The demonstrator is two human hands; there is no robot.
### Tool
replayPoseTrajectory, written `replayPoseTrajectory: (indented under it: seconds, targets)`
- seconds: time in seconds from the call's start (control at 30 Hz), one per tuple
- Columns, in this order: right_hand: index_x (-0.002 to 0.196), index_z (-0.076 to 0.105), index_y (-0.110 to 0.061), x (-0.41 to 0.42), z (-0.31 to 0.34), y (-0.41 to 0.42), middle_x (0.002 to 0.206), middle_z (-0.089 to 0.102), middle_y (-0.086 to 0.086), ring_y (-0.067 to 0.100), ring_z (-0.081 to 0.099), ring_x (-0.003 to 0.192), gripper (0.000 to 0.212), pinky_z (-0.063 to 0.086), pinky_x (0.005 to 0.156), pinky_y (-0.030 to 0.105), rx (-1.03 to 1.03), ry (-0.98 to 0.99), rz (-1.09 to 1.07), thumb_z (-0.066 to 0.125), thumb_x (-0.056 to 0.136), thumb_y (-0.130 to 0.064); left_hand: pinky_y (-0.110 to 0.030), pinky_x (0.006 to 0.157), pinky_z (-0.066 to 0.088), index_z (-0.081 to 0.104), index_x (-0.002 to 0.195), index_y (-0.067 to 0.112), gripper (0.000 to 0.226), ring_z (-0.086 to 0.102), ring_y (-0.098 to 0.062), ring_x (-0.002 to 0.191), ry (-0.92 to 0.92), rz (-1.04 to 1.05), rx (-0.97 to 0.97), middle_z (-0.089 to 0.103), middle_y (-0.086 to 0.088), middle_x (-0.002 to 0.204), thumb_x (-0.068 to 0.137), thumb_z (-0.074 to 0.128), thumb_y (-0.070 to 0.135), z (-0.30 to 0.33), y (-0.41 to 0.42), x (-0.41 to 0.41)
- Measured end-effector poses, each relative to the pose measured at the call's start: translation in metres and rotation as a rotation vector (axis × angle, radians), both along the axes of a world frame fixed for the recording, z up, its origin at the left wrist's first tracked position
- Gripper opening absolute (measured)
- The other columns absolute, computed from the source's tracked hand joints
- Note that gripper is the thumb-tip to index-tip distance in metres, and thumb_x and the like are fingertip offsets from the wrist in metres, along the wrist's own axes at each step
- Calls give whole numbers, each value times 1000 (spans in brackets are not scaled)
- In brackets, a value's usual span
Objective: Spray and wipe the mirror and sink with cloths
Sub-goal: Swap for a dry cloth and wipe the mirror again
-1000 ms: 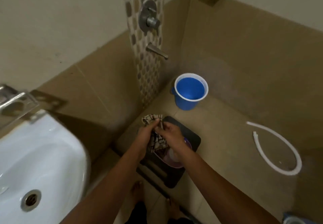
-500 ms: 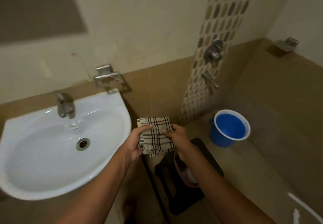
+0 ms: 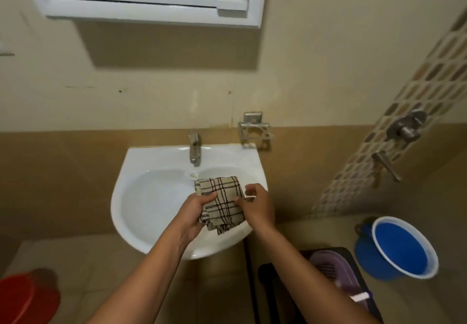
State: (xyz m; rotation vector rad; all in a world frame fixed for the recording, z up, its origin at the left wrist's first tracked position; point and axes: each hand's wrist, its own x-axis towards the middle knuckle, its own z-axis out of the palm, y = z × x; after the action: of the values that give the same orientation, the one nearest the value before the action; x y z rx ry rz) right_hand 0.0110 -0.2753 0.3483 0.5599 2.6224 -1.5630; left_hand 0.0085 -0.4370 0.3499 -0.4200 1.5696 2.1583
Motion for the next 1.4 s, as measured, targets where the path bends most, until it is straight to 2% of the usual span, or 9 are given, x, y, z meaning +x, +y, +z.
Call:
replayPoseTrajectory:
  seconds: [0.23,0.37,0.5,0.67,0.8,1.0,1.2,1.33,1.4]
  targets:
    - [117,63,-24,-13,21,-96,110,66,-10,9,62,104,31,46,76,15,-116,86,137,51,97,-44,-21,47,49,66,118,7,25,70,-22,73,256,151,-162,73,-19,104,98,50,13,19,-72,-27]
    - [126,58,-37,-23,23,-139,118,66,-13,2,62,106,42,53,94,33,-640,-28,227,42,95,-60,-28,76,56,72,113,25,27,70,-18,98,431,114,-291,75,-1,103,96,54,14,25,-80,-35]
    - [138,51,-31,-32,24,-166,138,57,-9,7,48,131,63,35,113,38,-992,-16,147,57,85,-64,-24,112,34,49,142,35,47,42,7,132,580,-85,-399,51,18,143,100,43,14,20,-81,-39]
    - [132,52,-23,-35,29,-170,133,61,-5,10,60,119,63,46,99,30,-1079,-5,14,60,80,-57,-31,123,-1,3,138,57,63,-5,4,146,622,-333,-524,-3,30,152,87,29,29,19,-90,-41]
    - [127,60,-16,-39,29,-180,129,64,1,15,60,117,34,45,94,28,-1300,11,-100,43,100,-30,-34,124,1,2,152,32,75,-6,4,146,578,-386,-504,-5,21,158,83,30,25,16,-96,-43]
    - [130,59,-10,-54,43,-166,127,64,14,28,61,119,34,42,107,46,-1167,84,0,50,98,-21,-25,121,6,17,152,36,65,3,5,147,669,-309,-534,9,21,159,93,42,26,39,-106,-57]
    - [126,61,-13,-74,92,-143,117,70,11,27,67,109,35,50,97,48,-1084,169,4,62,90,-12,-29,122,-6,7,156,22,79,-11,-4,148,947,-197,-1078,-6,11,160,93,21,68,97,-122,-93]
    - [133,52,-20,-84,136,-135,123,67,8,27,62,115,93,44,104,50,-984,239,-32,90,51,-42,-31,122,-8,6,156,17,91,-14,-9,149,1144,-14,-1340,-9,5,161,87,10,76,157,-137,-115]
    - [129,54,-15,-90,159,-131,120,67,9,24,65,107,61,52,93,42,-967,336,-30,80,75,-24,-36,123,-3,7,156,15,80,-11,-11,150,1242,88,-1439,-5,1,163,94,22,62,186,-143,-121]
